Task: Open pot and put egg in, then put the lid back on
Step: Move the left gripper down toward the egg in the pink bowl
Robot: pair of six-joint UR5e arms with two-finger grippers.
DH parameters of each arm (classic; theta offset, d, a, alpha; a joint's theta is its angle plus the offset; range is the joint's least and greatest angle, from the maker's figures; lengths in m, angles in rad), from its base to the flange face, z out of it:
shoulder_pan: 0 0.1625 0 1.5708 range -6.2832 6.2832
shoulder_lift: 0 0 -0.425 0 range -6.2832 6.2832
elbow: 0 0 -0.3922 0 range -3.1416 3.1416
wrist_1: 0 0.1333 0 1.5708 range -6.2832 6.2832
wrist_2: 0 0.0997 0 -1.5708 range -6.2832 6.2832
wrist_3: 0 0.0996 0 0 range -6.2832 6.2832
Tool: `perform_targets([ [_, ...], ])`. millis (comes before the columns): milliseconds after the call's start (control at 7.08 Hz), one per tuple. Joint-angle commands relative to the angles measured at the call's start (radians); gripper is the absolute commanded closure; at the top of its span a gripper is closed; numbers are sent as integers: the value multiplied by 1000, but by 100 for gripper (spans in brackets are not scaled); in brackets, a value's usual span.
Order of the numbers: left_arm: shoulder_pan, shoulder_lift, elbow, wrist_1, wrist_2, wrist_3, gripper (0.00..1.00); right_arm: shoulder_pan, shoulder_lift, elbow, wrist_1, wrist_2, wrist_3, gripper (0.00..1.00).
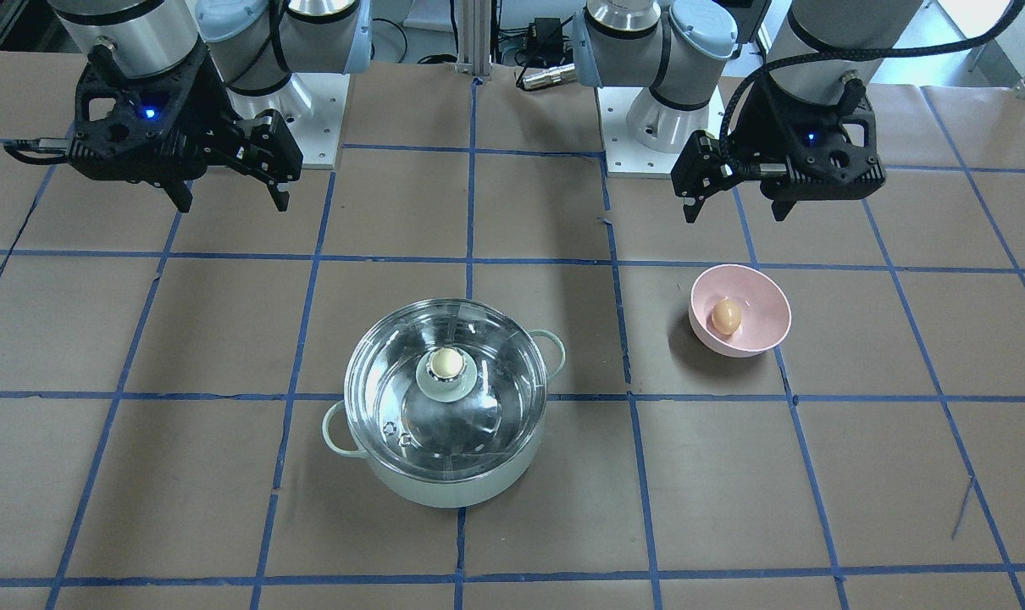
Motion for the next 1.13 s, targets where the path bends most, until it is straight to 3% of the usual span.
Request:
perform_targets([
  [0, 31, -1, -83, 11, 0, 9, 0, 1, -1, 1, -1, -2, 0, 0],
  [282, 126, -2, -160, 58, 4, 22, 0, 1, -1, 0, -1, 0, -8, 0],
  [565, 194, -5, -275, 243, 6, 22, 0, 0, 0, 1, 2, -3, -75, 0],
  [988, 245, -14, -476, 499, 6, 25, 0, 11, 9, -12, 16, 5, 18, 0],
])
